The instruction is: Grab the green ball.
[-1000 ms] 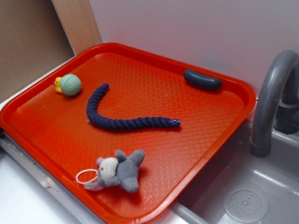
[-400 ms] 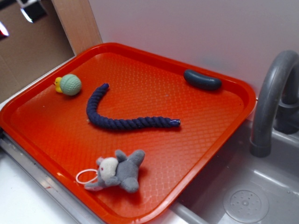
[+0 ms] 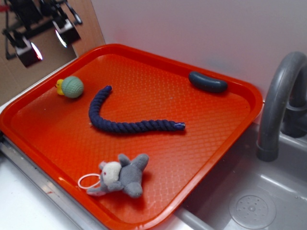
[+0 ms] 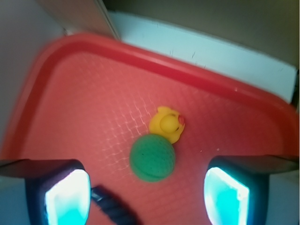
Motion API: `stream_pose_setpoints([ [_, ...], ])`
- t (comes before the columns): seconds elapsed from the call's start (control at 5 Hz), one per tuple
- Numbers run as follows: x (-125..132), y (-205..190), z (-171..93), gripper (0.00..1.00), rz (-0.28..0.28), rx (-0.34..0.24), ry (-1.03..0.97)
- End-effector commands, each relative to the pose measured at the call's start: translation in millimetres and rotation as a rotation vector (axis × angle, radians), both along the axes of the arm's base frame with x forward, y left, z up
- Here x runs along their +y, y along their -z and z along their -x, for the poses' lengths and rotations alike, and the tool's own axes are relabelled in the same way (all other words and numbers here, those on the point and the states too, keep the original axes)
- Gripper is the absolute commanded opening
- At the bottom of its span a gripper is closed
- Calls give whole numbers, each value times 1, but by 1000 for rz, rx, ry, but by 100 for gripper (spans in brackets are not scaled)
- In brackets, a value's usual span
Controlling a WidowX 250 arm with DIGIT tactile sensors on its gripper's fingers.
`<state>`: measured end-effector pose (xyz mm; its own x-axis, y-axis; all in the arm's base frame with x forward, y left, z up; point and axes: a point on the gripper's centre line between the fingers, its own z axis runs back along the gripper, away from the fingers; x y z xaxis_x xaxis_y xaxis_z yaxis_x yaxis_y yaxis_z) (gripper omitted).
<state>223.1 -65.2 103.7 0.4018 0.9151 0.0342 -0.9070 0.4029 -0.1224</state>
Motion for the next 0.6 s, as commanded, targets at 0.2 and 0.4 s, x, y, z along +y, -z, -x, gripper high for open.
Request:
stream_pose_setpoints([
  [0.2, -22, 64, 0, 100, 24, 52, 53],
  [0.4, -23, 66, 2, 100, 13, 30, 51],
])
